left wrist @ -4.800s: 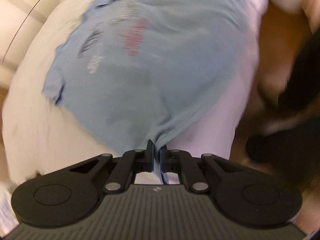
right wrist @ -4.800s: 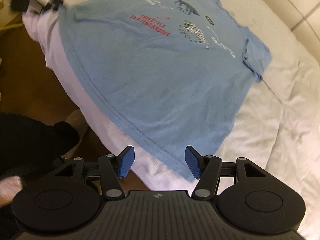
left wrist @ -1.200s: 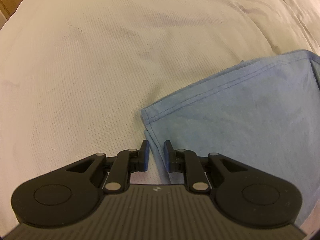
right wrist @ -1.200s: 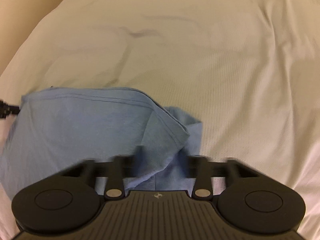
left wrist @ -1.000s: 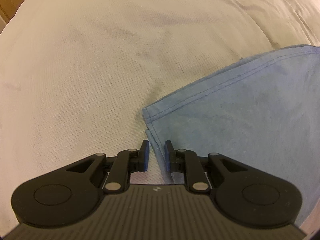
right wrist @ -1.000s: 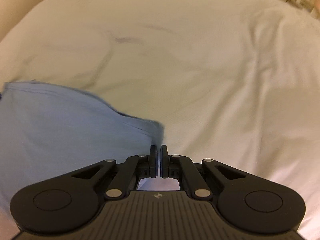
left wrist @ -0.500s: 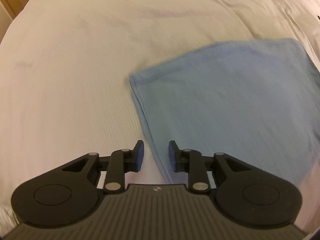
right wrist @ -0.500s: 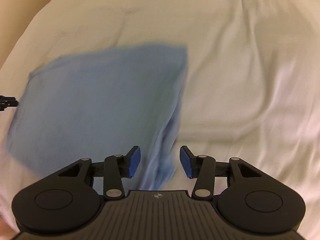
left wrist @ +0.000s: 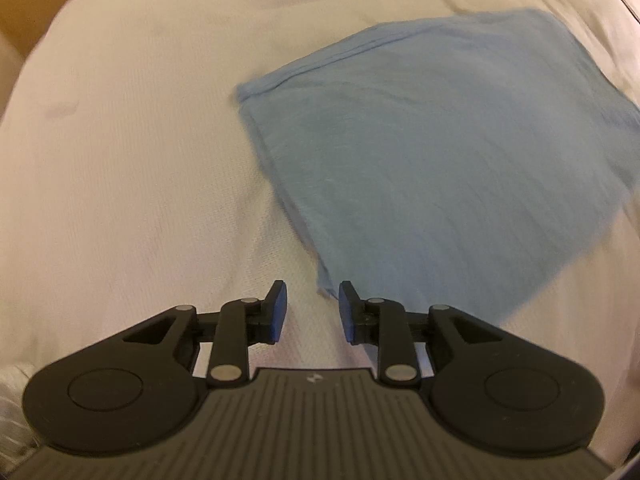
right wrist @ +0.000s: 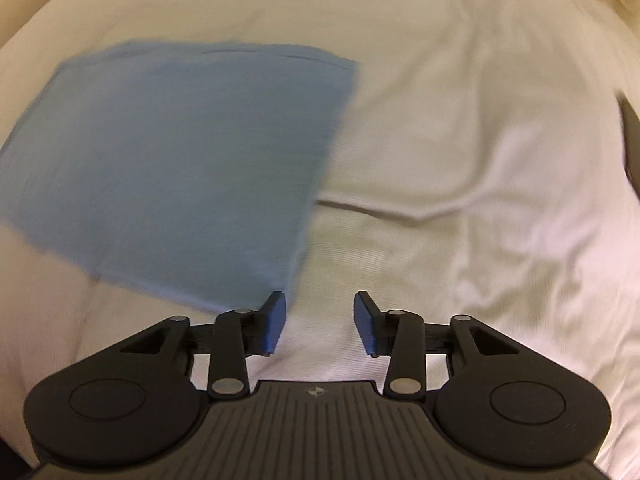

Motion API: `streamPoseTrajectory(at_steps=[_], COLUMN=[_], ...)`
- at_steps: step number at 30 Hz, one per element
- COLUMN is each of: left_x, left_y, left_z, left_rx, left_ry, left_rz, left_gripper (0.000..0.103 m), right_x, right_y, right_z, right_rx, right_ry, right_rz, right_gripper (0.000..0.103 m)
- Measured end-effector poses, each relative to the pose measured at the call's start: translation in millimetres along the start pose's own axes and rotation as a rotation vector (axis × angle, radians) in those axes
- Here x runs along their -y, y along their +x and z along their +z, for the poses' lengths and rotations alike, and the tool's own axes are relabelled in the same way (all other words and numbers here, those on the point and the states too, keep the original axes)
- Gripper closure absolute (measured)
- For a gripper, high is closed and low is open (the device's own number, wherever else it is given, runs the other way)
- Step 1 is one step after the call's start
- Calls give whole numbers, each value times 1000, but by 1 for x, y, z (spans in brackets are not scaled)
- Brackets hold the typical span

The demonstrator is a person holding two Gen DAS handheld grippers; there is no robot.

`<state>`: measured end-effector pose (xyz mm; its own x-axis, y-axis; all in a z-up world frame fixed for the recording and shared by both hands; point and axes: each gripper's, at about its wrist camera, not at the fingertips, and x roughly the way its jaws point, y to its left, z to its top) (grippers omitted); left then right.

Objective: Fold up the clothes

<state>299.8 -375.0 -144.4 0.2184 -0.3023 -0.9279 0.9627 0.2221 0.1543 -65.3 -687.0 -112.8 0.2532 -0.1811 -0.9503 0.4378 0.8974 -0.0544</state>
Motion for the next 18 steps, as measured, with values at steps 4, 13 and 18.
streamPoseTrajectory(at_steps=[4, 13, 18], left_x=[40, 86, 107], left_y=[-22, -3, 13], left_z=[-16, -44, -58], left_rx=[80, 97, 93], left_ry=[259, 615, 793], left_rz=[31, 101, 142], left_gripper=[72, 68, 74], right_x=[-52, -99, -103], right_y=[6, 23, 25], right_z=[-14, -33, -37], right_rx=[28, 40, 55], right_ry=[-338, -686, -739], right_rz=[-19, -84, -141], right_gripper=[62, 64, 64])
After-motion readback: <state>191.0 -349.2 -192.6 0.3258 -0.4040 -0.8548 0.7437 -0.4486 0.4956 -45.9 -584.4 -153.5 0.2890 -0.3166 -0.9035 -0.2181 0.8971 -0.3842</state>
